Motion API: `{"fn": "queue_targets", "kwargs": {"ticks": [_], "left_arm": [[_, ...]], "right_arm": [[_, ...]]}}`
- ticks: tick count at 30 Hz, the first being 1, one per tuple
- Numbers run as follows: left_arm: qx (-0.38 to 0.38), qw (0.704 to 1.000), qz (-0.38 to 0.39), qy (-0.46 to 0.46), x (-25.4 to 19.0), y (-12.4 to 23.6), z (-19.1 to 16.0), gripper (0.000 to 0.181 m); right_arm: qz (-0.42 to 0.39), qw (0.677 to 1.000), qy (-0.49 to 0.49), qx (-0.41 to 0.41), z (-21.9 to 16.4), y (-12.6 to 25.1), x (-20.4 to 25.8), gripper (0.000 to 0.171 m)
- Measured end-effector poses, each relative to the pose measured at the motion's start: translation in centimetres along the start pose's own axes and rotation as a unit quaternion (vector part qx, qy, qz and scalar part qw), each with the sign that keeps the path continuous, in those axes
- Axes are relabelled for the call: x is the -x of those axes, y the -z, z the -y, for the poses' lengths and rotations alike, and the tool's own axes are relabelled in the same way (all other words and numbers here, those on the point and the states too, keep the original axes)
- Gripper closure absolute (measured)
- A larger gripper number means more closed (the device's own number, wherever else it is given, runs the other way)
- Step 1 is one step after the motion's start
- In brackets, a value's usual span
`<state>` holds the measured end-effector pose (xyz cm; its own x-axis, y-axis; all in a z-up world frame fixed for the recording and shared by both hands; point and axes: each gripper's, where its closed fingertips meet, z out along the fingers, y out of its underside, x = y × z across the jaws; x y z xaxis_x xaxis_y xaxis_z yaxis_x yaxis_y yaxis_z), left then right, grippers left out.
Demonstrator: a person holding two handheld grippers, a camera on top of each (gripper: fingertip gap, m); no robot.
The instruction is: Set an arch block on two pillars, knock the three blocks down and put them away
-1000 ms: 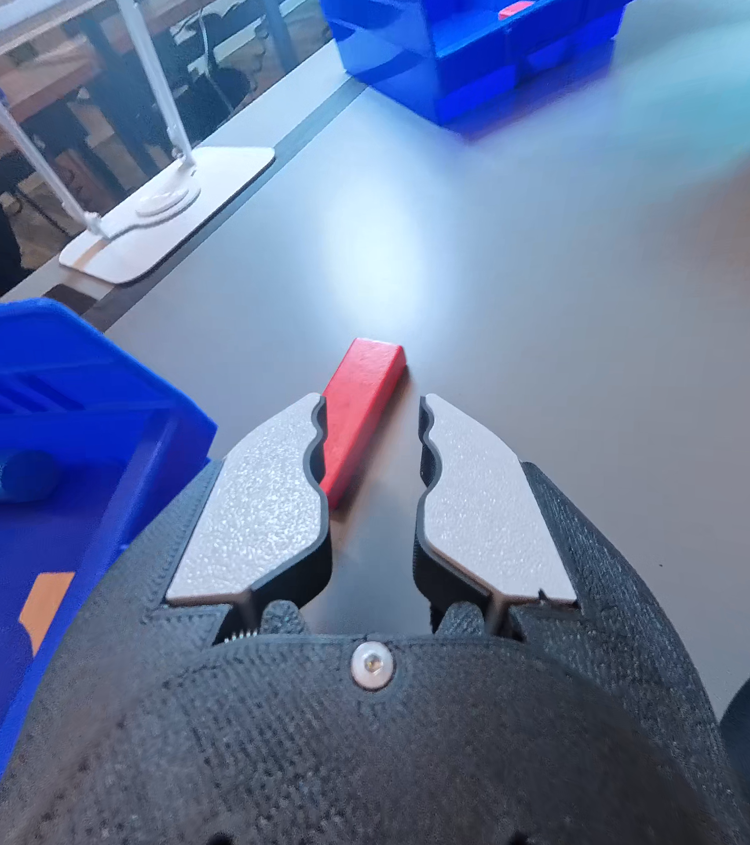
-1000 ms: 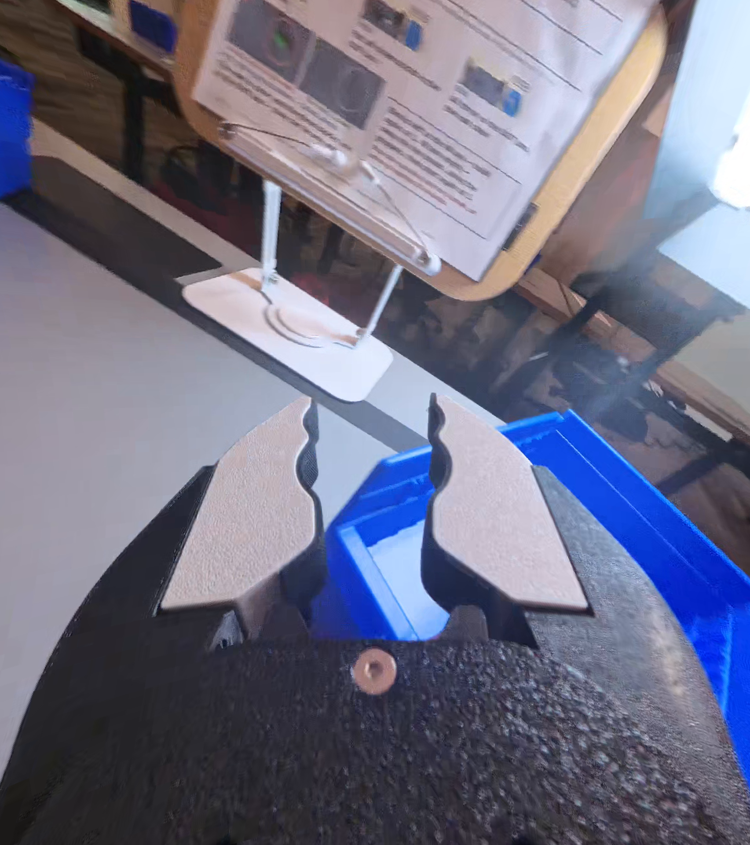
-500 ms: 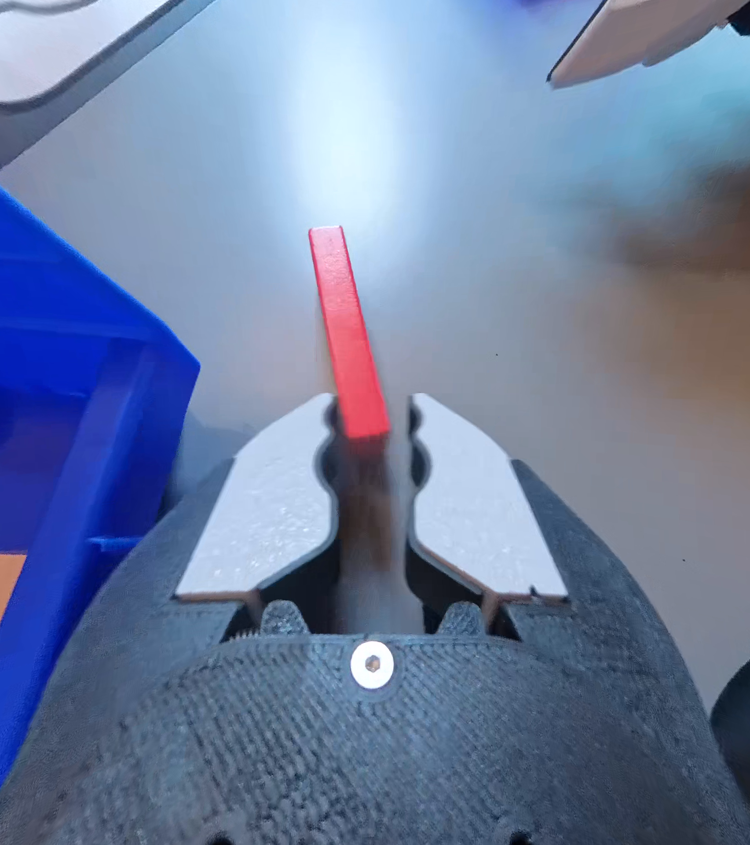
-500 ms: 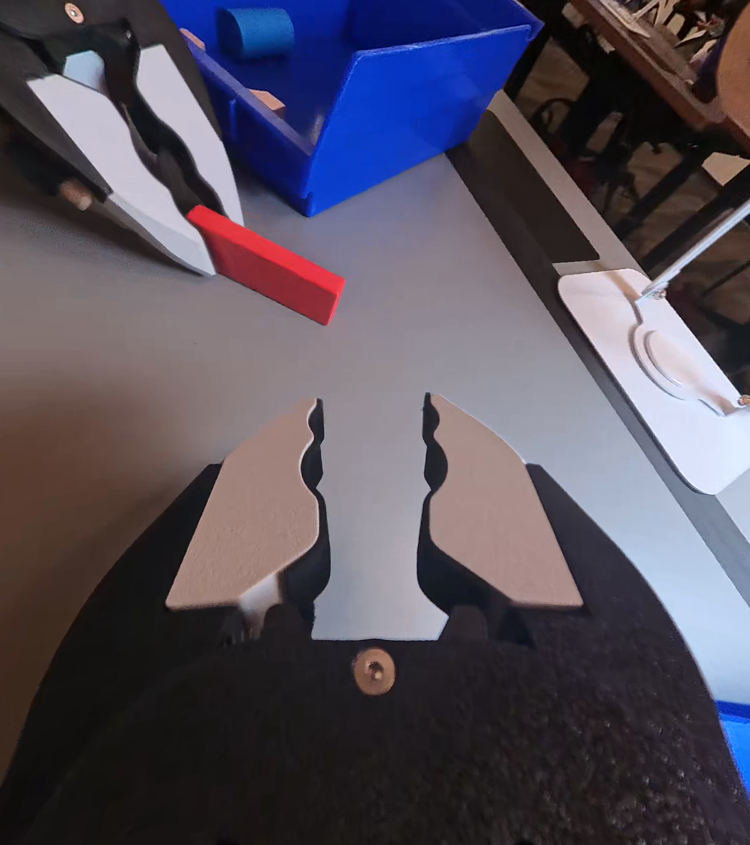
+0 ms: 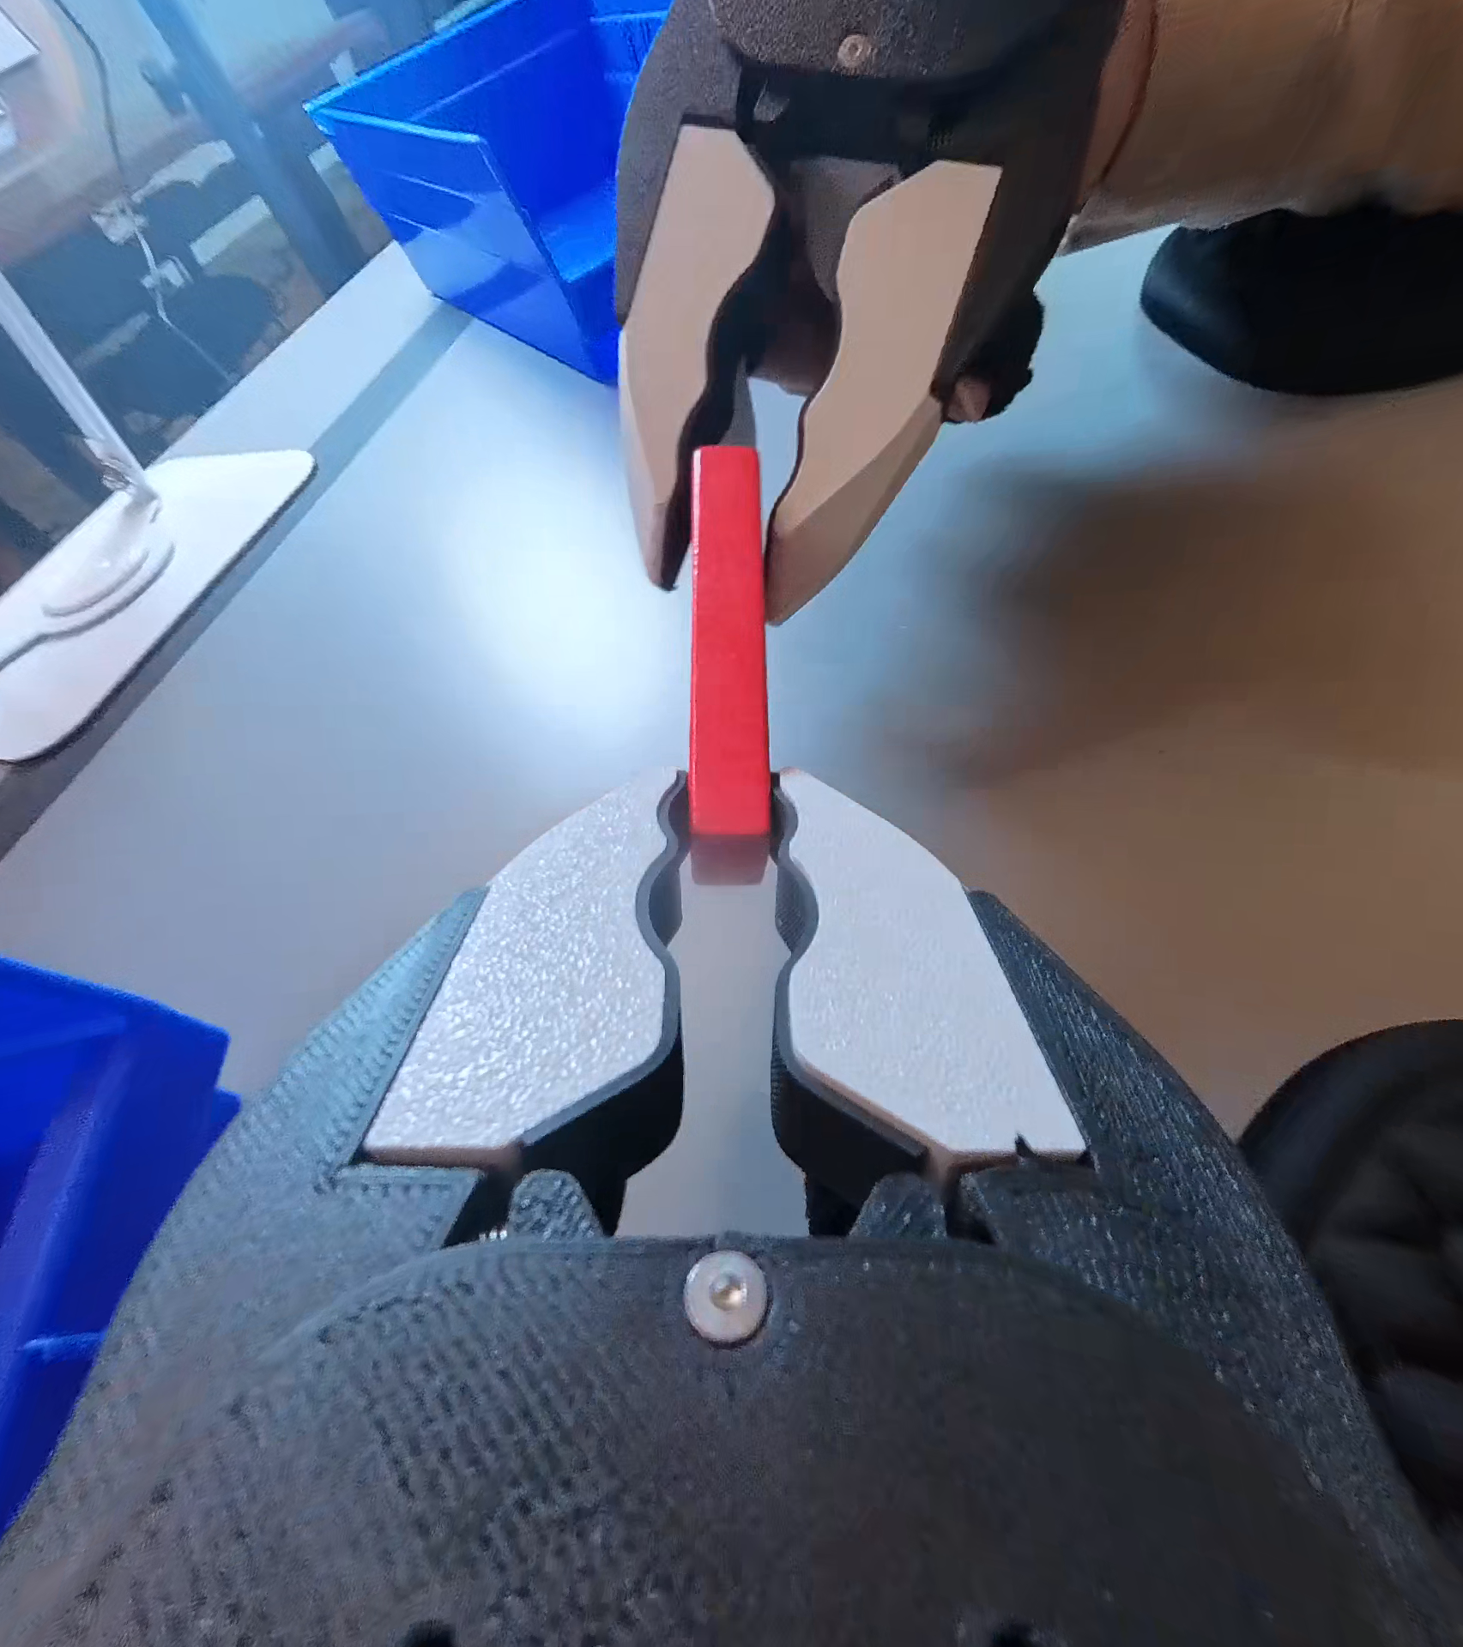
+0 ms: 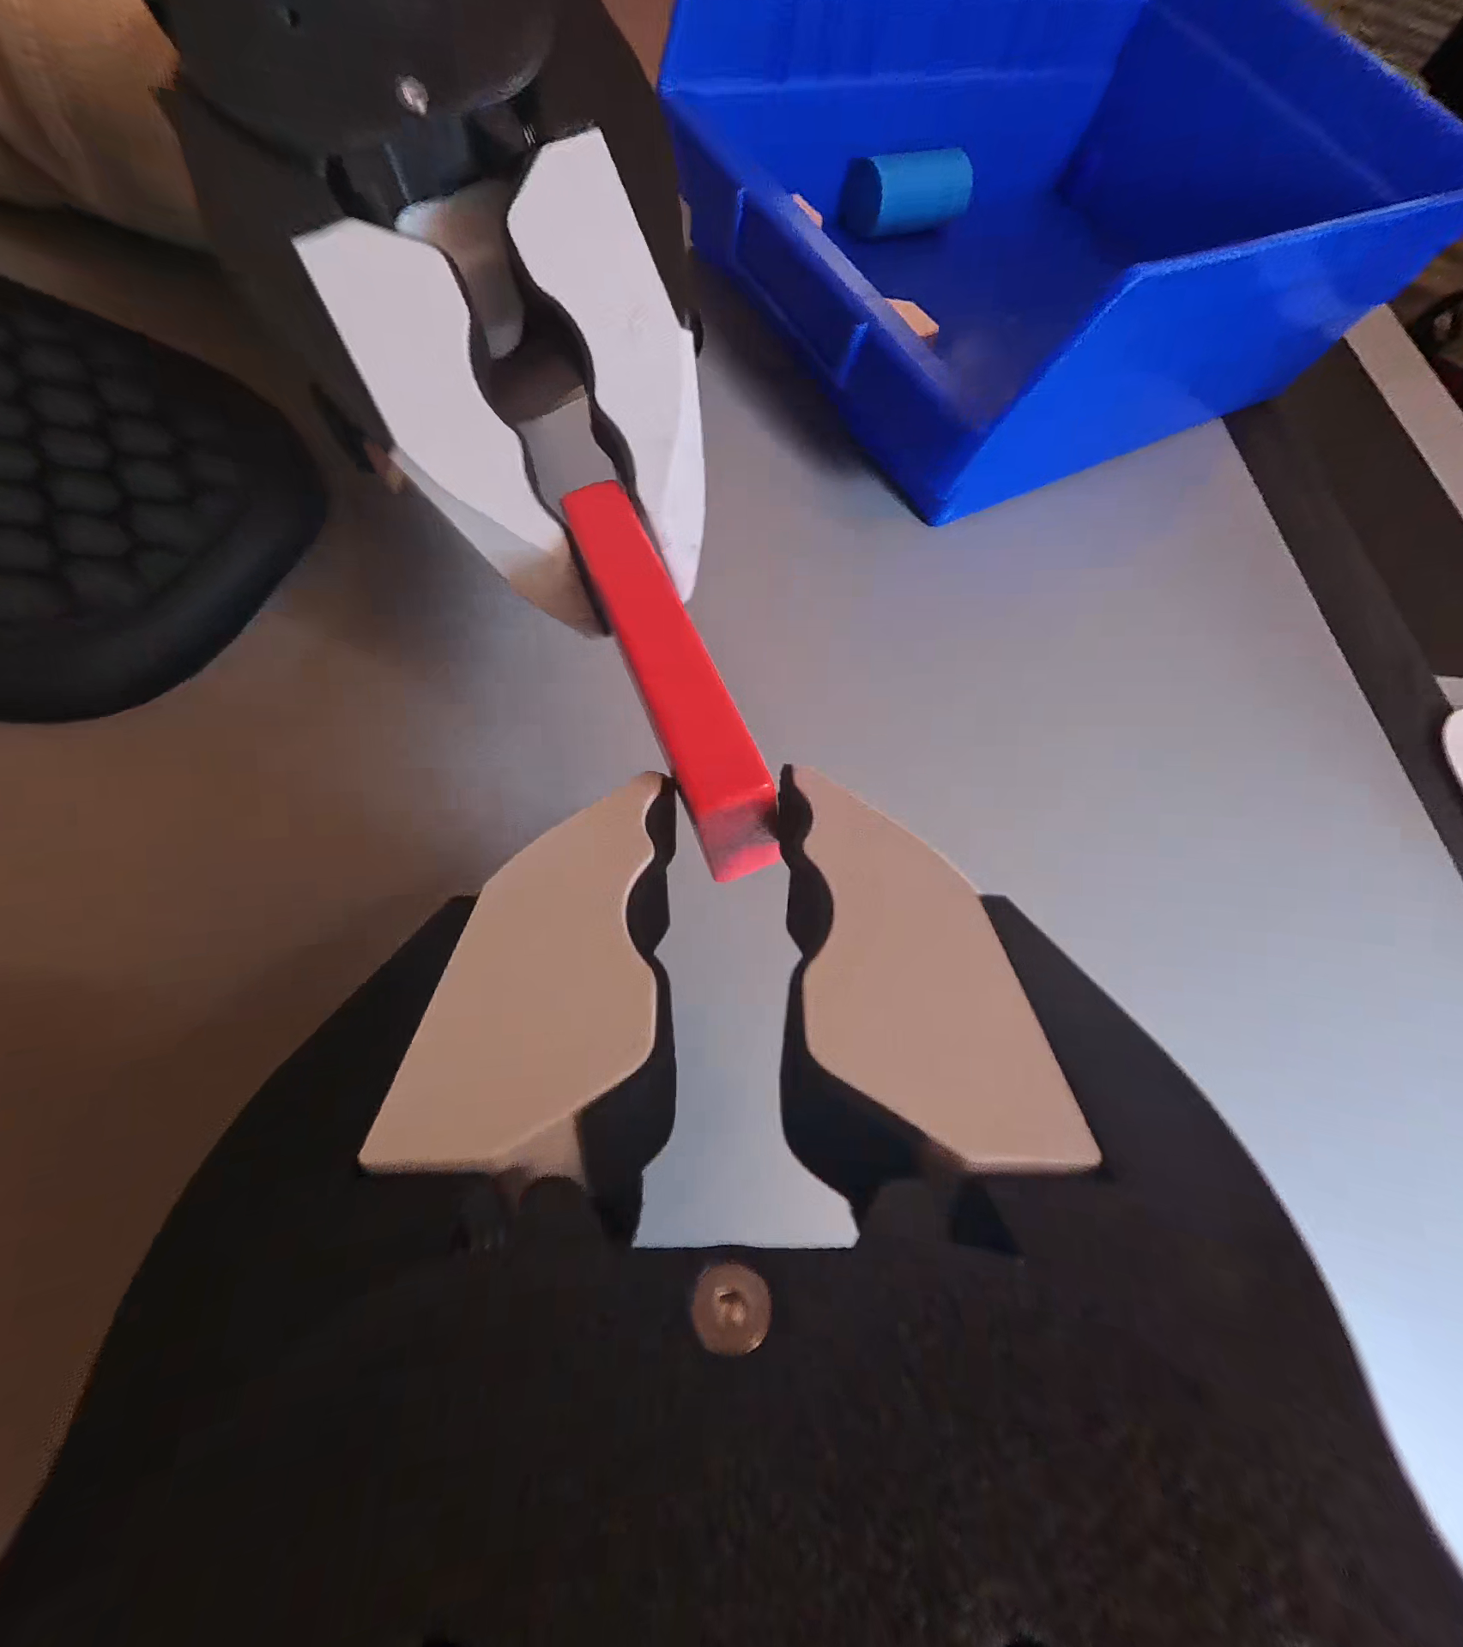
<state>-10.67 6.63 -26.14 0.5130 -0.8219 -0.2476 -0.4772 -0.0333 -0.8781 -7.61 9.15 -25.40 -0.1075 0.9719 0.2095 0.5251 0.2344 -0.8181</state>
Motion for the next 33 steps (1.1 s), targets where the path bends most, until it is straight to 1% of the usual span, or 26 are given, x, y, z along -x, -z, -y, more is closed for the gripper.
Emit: {"fn": "queue_targets", "kwargs": {"ticks": [1, 3, 5, 6, 7, 9, 11, 12, 14, 16, 18, 19, 20, 25, 33], "left_arm": [[-0.009, 1.000, 0.015, -0.004, 0.4, 0.1, 0.1, 0.164], [-0.027, 0.998, 0.044, 0.019, 1.7, 0.5, 0.3, 0.157], [-0.029, 0.996, 0.063, 0.056, 3.2, 0.9, -0.1, 0.144], [-0.033, 0.994, 0.071, 0.071, 3.8, 1.2, -0.4, 0.141], [-0.034, 0.993, 0.076, 0.081, 4.3, 1.4, -0.7, 0.141], [-0.029, 0.992, 0.082, 0.092, 5.0, 1.6, -1.4, 0.142], [-0.022, 0.992, 0.083, 0.093, 5.3, 1.5, -2.0, 0.144], [-0.017, 0.992, 0.081, 0.091, 5.2, 1.3, -2.2, 0.144], [-0.012, 0.994, 0.082, 0.077, 5.0, 1.2, -2.1, 0.144], [-0.006, 0.995, 0.082, 0.061, 4.6, 1.0, -2.2, 0.145], [0.000, 0.995, 0.081, 0.051, 4.3, 0.8, -2.2, 0.145], [0.002, 0.996, 0.081, 0.047, 4.2, 0.8, -2.2, 0.145], [0.004, 0.996, 0.080, 0.045, 4.2, 0.7, -2.3, 0.145], [0.004, 0.996, 0.081, 0.047, 4.2, 0.8, -2.3, 0.145], [0.000, 0.994, 0.089, 0.058, 4.6, 1.0, -2.2, 0.145]], "right_arm": [[0.007, 1.000, -0.006, -0.011, 0.4, 0.4, 0.1, 0.151], [0.001, 0.999, -0.032, -0.037, 1.4, 1.7, -0.9, 0.155], [-0.078, 0.992, -0.061, -0.077, 2.1, 4.2, -4.5, 0.155], [-0.132, 0.983, -0.084, -0.100, 2.2, 6.1, -6.9, 0.155], [-0.196, 0.966, -0.114, -0.121, 1.9, 8.4, -9.6, 0.155], [-0.324, 0.918, -0.179, -0.139, -0.5, 13.7, -14.6, 0.155], [-0.445, 0.856, -0.231, -0.124, -4.6, 19.0, -18.3, 0.155], [-0.493, 0.826, -0.253, -0.108, -6.8, 21.3, -19.4, 0.155], [-0.547, 0.781, -0.294, -0.070, -11.0, 24.2, -20.5, 0.155], [-0.571, 0.753, -0.325, -0.046, -13.9, 25.6, -21.0, 0.155], [-0.590, 0.731, -0.341, -0.037, -15.3, 26.4, -21.2, 0.138], [-0.599, 0.724, -0.341, -0.036, -15.4, 26.7, -21.3, 0.133], [-0.605, 0.721, -0.335, -0.039, -15.2, 26.9, -21.3, 0.132], [-0.604, 0.737, -0.297, -0.060, -12.6, 26.3, -21.1, 0.131], [-0.560, 0.779, -0.260, -0.110, -8.6, 23.7, -20.3, 0.131]]}}
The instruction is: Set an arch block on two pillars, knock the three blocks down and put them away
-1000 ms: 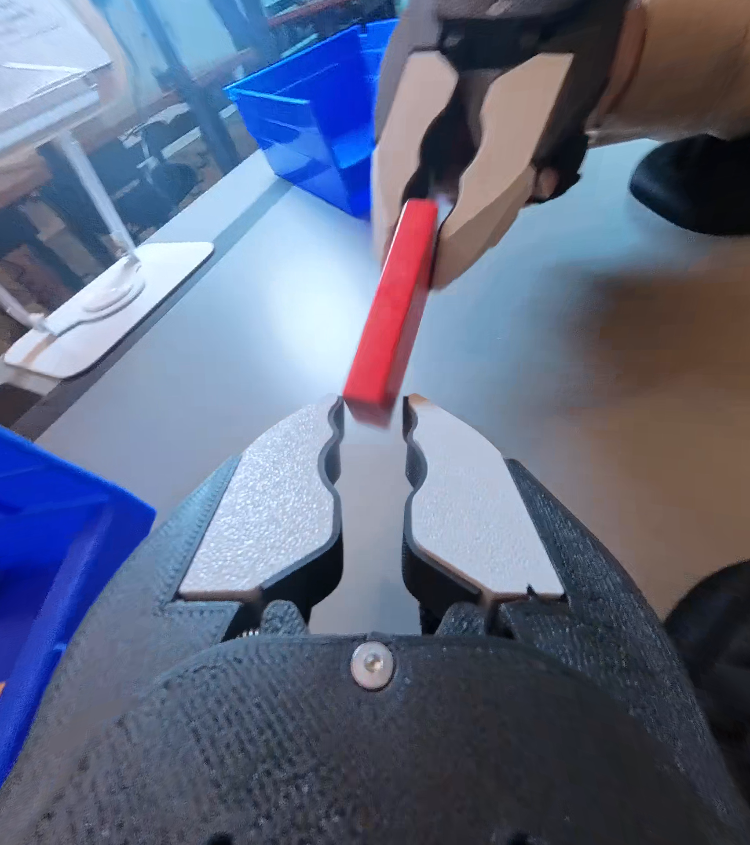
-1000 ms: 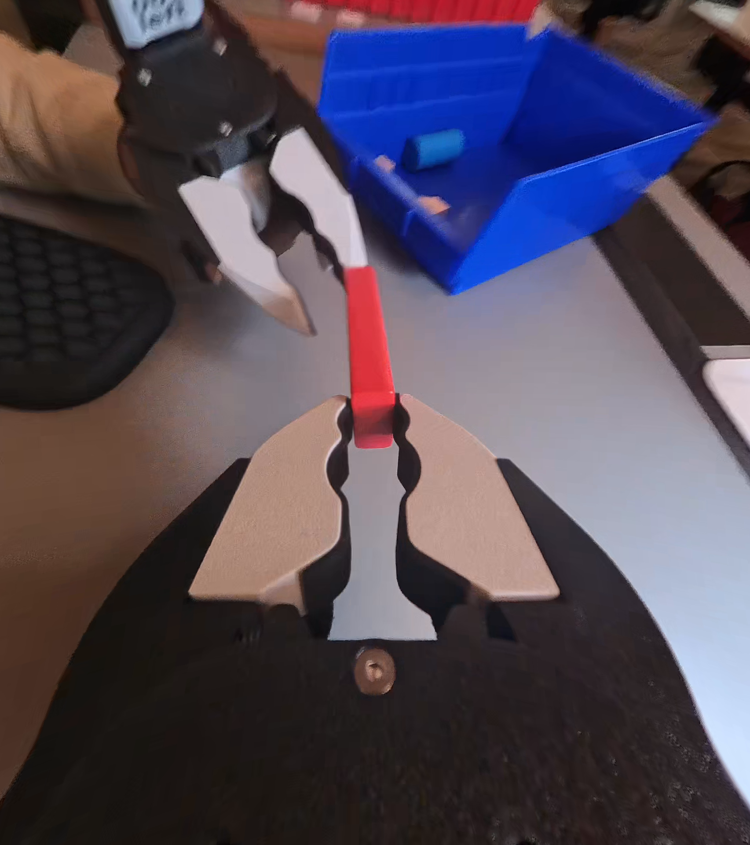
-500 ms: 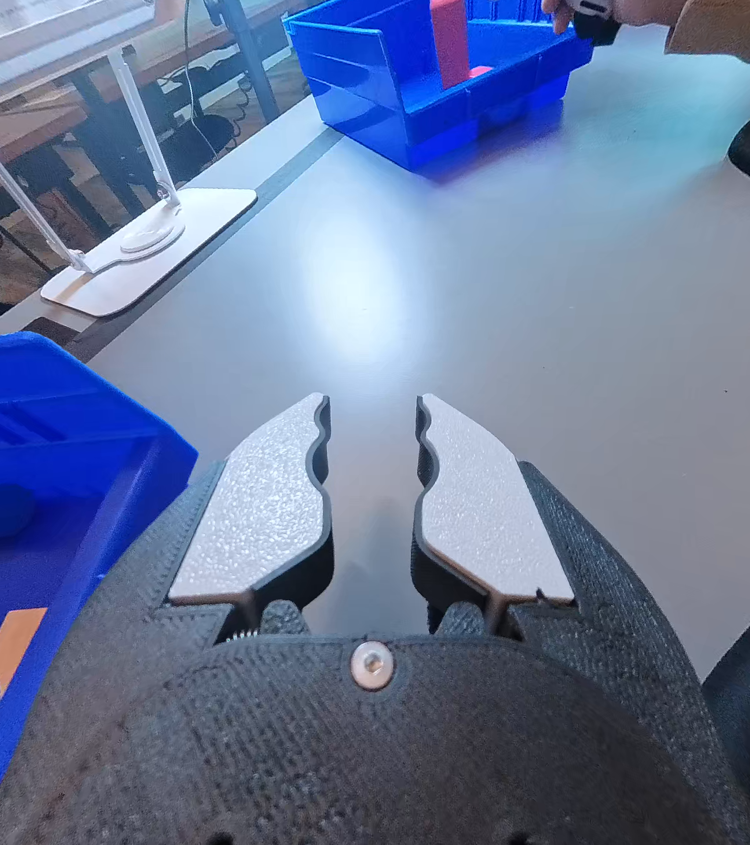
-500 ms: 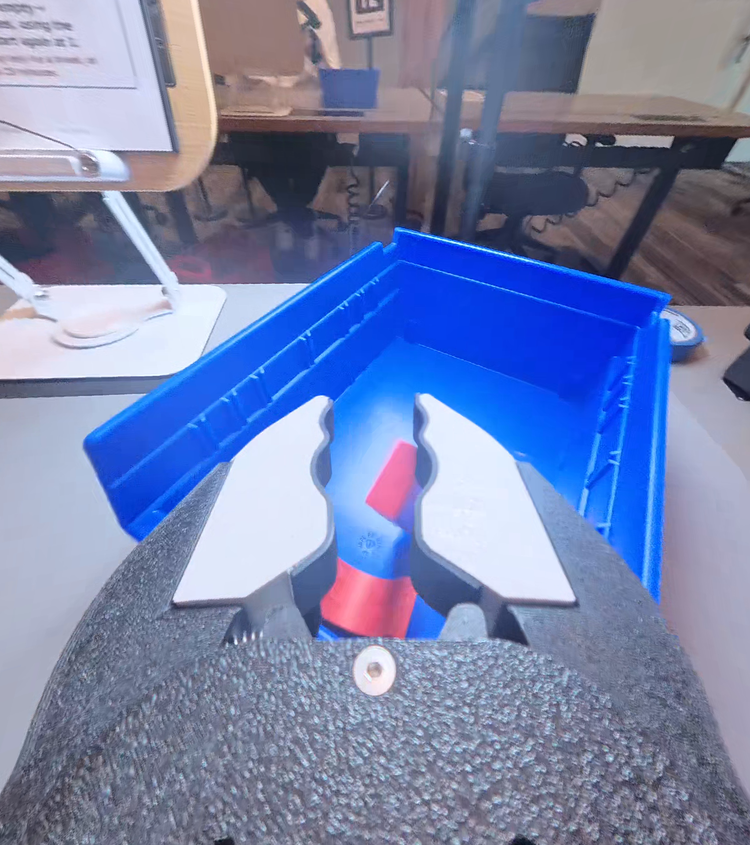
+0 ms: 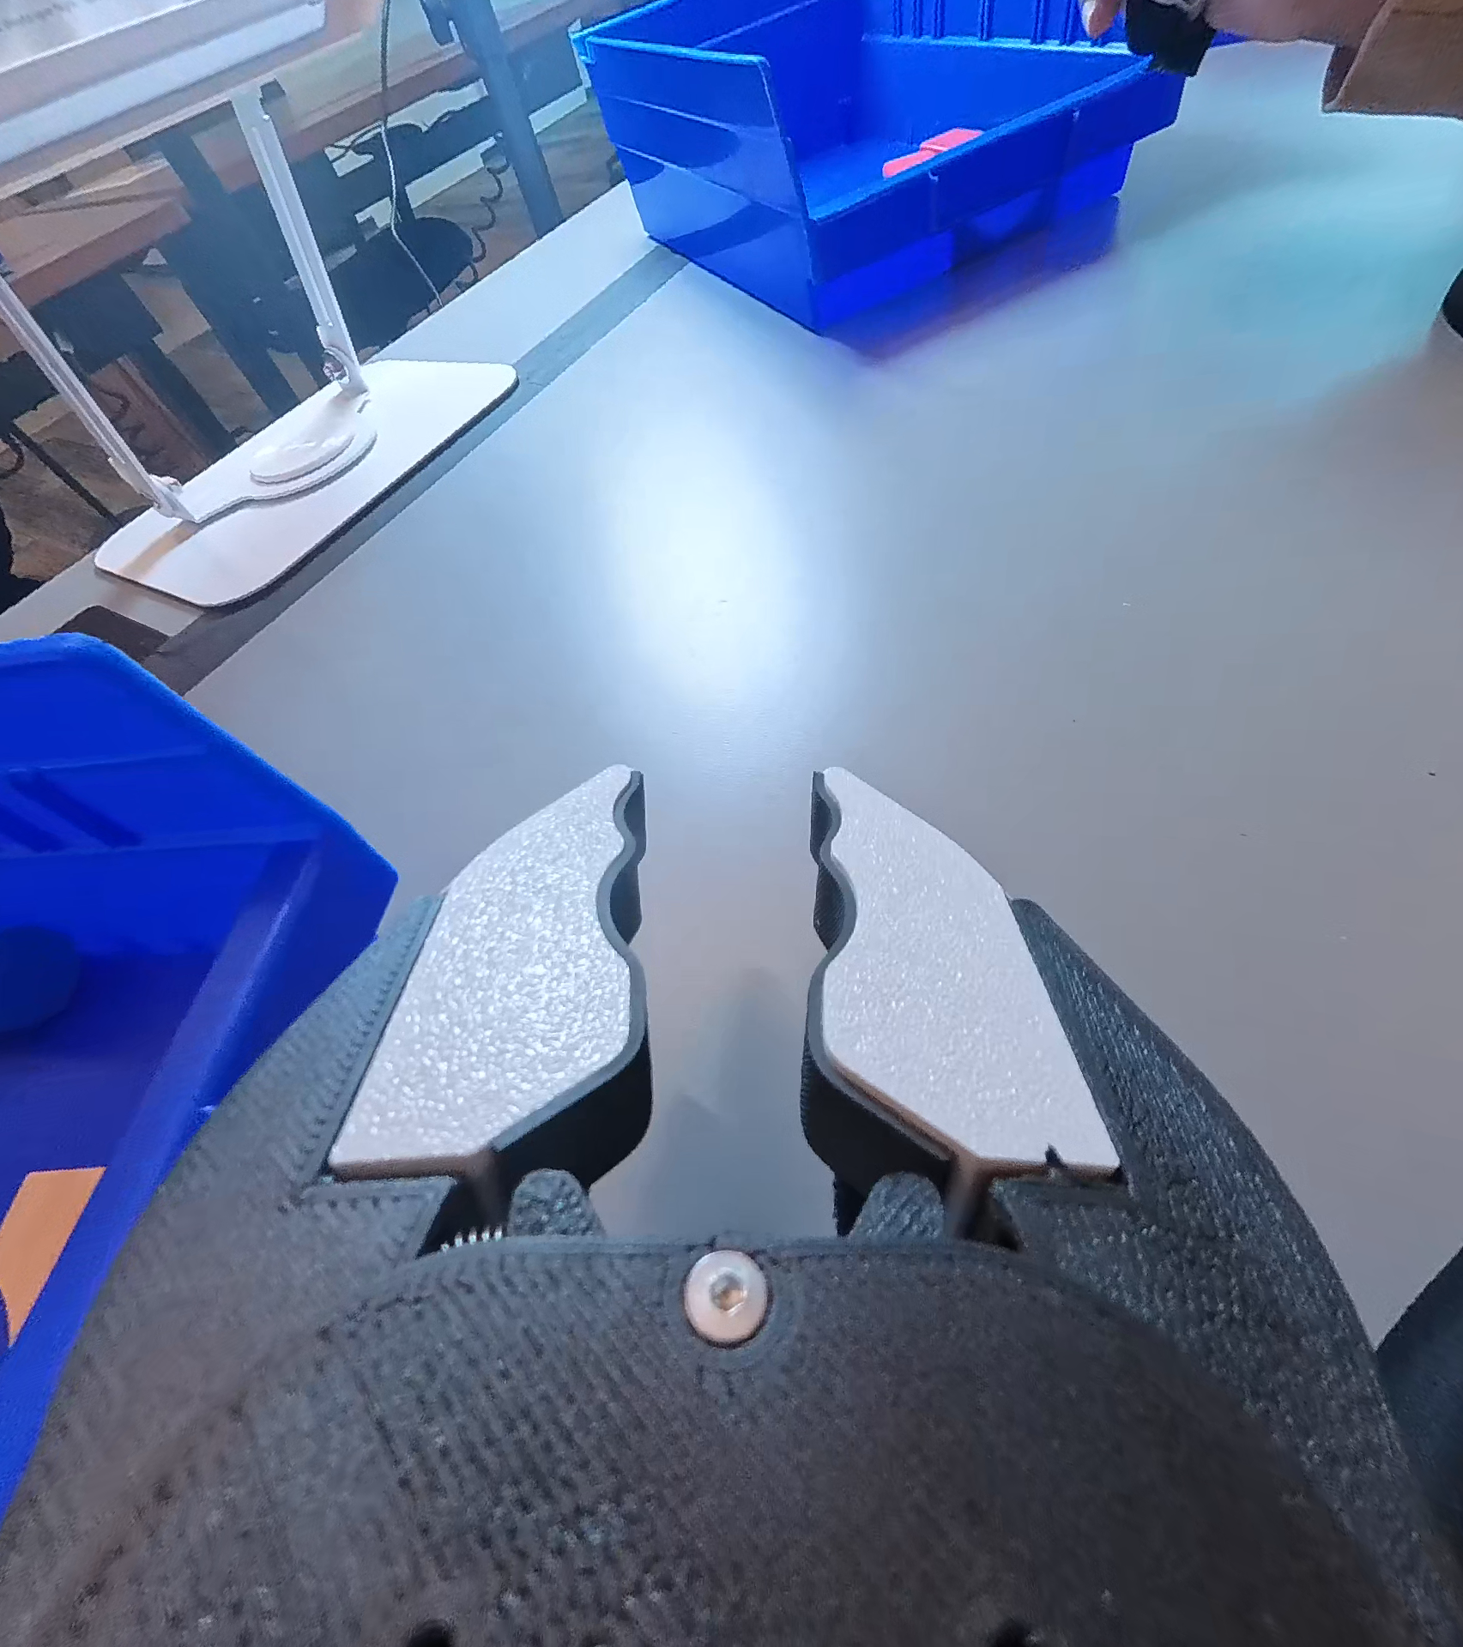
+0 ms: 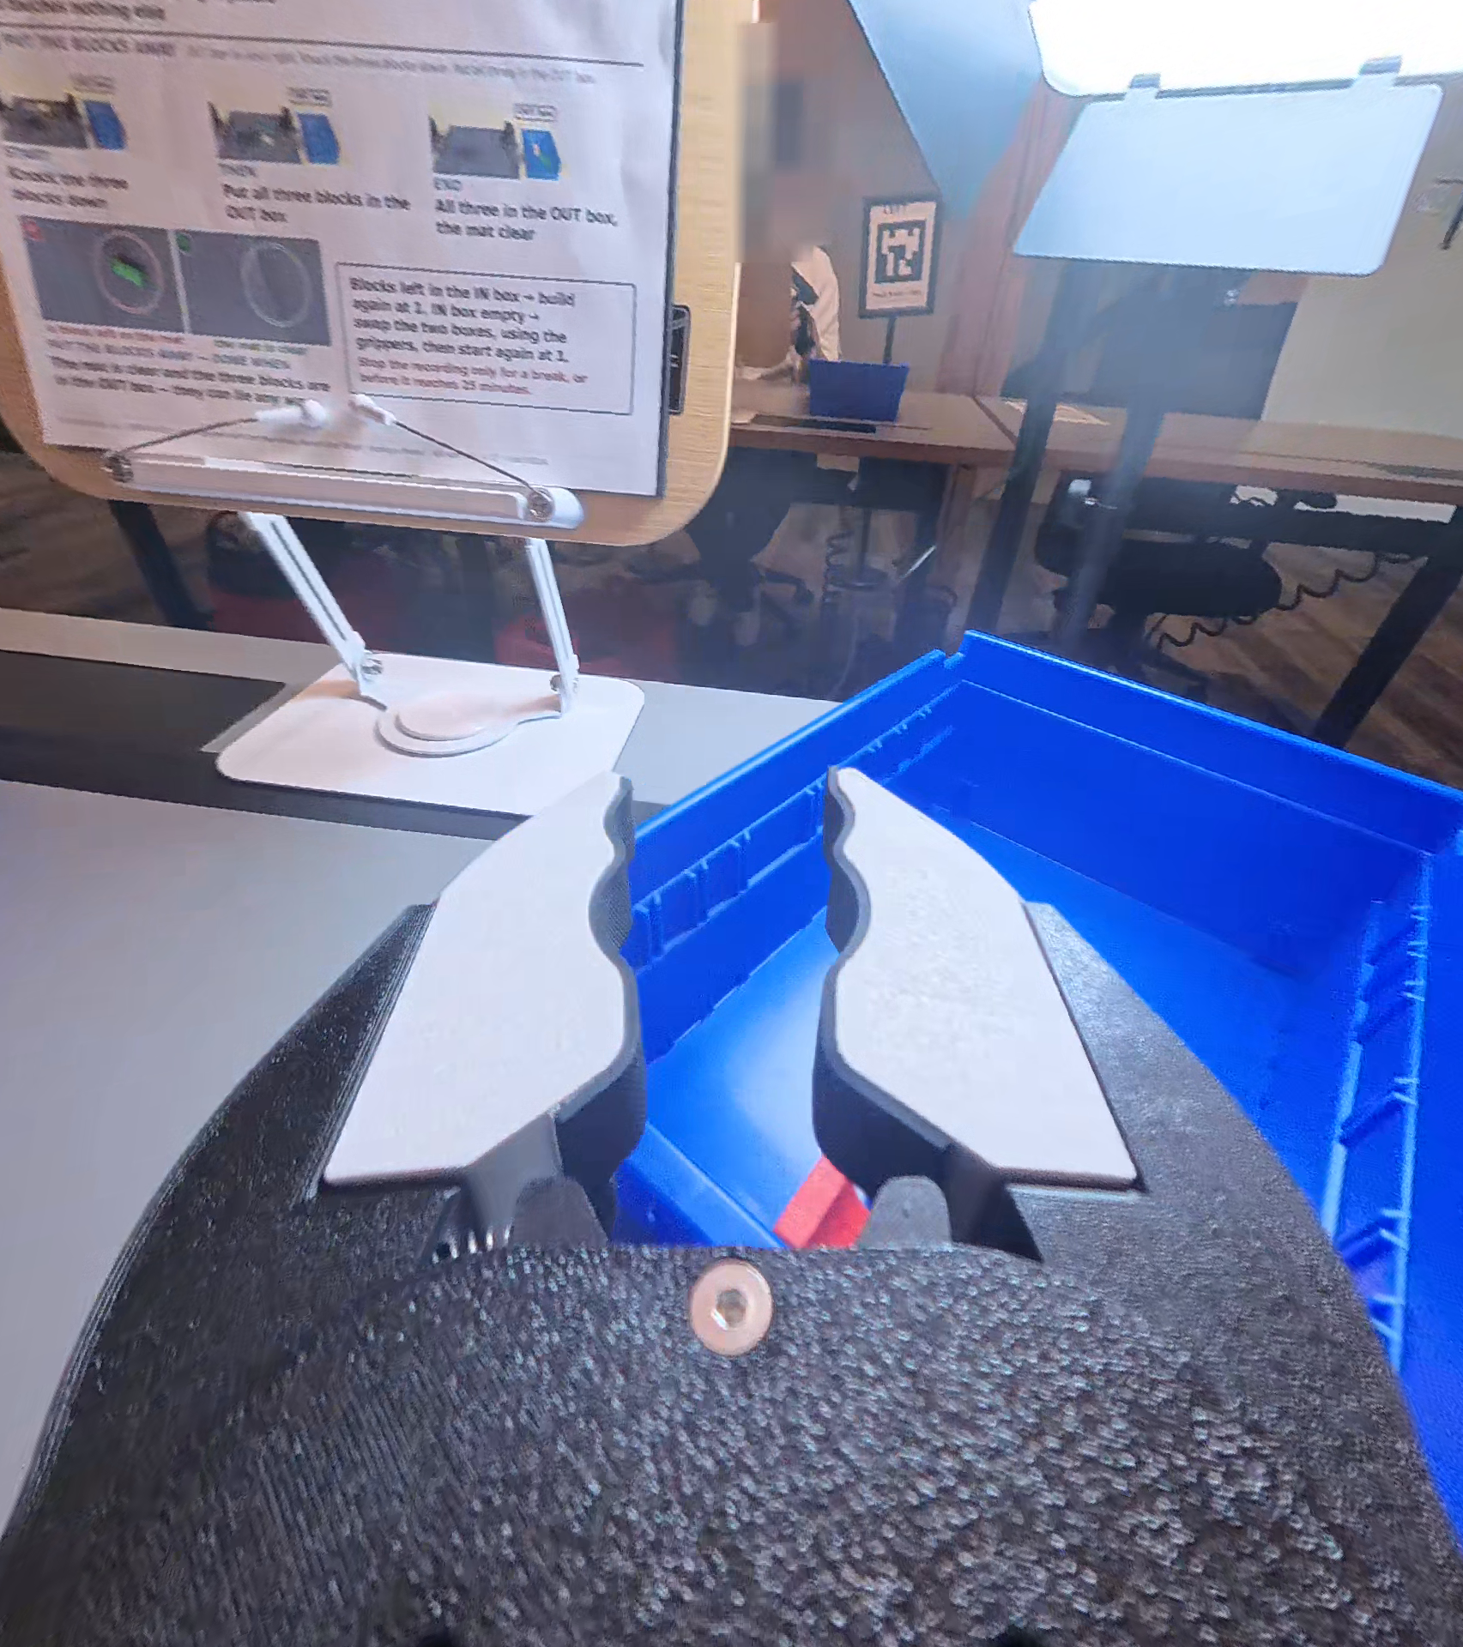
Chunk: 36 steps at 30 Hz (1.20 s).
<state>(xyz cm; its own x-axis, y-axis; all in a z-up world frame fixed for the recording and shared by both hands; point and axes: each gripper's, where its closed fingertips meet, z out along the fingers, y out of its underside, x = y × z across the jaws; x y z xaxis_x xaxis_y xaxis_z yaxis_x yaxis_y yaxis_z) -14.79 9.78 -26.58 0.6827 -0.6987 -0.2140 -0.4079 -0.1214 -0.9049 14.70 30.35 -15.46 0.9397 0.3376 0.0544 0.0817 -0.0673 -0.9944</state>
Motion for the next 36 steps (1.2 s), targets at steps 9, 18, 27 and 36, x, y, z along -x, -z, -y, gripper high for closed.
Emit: {"fn": "queue_targets", "kwargs": {"ticks": [9, 18, 27, 36], "left_arm": [[-0.014, 0.999, 0.037, 0.019, 1.8, 0.8, 0.4, 0.145], [-0.082, 0.967, 0.181, 0.161, 15.4, 5.4, 6.1, 0.142], [0.066, 0.939, 0.059, 0.332, 22.3, -0.7, -0.5, 0.095], [0.013, 0.961, -0.029, 0.276, 21.4, 2.5, 1.8, 0.102]], "right_arm": [[0.123, 0.992, -0.029, -0.001, 0.8, 1.2, 5.6, 0.146], [0.280, 0.956, 0.030, 0.083, -5.3, 5.5, 14.0, 0.146], [0.330, 0.934, 0.086, 0.101, -7.3, 6.2, 16.0, 0.148], [0.365, 0.914, 0.133, 0.116, -8.5, 7.2, 17.9, 0.150]]}}
